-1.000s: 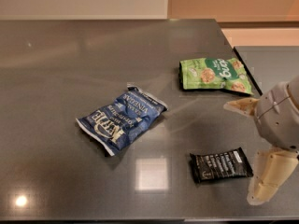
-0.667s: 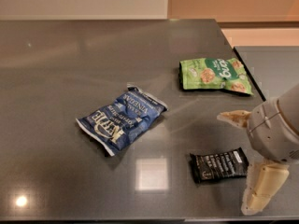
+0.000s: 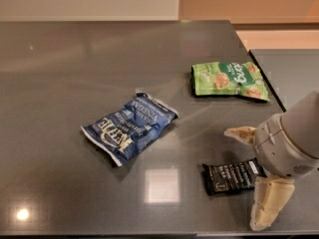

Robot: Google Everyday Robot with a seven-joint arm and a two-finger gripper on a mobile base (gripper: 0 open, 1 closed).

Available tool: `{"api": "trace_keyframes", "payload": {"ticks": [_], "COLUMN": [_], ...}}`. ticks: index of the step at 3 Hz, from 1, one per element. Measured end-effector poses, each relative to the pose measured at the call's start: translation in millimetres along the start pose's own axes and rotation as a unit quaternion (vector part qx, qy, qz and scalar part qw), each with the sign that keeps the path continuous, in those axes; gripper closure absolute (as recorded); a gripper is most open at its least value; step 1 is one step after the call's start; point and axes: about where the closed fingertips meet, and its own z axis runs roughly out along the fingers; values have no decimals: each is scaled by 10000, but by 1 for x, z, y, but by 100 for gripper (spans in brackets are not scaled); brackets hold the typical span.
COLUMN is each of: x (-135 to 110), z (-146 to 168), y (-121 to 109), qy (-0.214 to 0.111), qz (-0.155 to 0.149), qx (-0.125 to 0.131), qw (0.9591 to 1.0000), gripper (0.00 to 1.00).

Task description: Pick rxbar chocolate

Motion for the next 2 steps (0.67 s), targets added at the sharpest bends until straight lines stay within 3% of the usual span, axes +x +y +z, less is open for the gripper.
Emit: {"api": "trace_keyframes", "payload": {"ticks": [1, 2], "x": [1, 2], "z": [6, 11], "y": [-1, -2], "qy": [3, 46], "qz": [-8, 8], "qx": [-54, -99], "qw": [10000, 9999], "gripper": [0, 18]}}
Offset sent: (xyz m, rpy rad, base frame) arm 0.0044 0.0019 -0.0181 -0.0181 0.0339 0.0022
